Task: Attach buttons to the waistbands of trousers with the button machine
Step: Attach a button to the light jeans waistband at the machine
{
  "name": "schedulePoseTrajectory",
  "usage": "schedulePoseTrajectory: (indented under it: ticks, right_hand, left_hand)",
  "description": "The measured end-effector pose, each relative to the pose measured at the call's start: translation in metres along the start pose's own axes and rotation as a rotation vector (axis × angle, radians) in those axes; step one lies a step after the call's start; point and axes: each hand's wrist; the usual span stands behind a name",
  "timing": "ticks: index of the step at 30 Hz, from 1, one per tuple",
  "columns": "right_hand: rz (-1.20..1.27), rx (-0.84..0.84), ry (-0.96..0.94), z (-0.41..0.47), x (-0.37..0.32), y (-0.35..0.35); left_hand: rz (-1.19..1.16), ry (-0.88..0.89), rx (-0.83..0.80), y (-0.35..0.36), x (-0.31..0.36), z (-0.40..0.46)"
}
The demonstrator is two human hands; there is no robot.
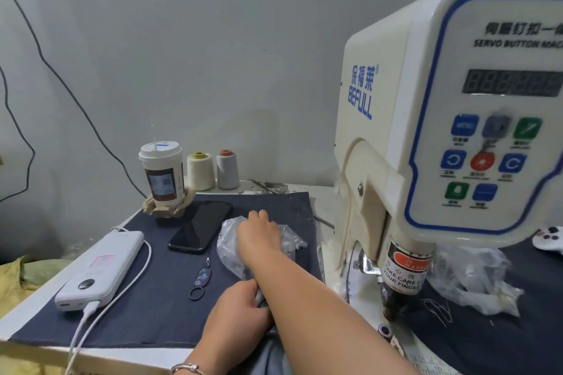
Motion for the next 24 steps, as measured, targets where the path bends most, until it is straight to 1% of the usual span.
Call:
schedulePoseTrajectory:
  ticks: [8,19,24]
  right_hand:
    - [0.017,0.033,-0.006,0.0001,0.002,0.0025]
    - [-0.041,0.038,-0.04,-0.0037,0.0007,0.0004]
    - [-0.045,0.103,-0.072,-0.007,-0.0011,-0.0043]
  left_hand:
    - [0.005,0.043,0.014,0.0001,0.0,0.0]
    - [0.03,0.063,0.008,0.0017,-0.0004,-0.0004]
    - [0.026,0.051,0.0,0.0012,0.0,-0.0017]
Point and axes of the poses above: each hand's wrist, its own z-axis towards the middle knuckle, its own y-axis out of the palm, x = y × z, and after that the axes turned 10 degrees about -y, right-handed
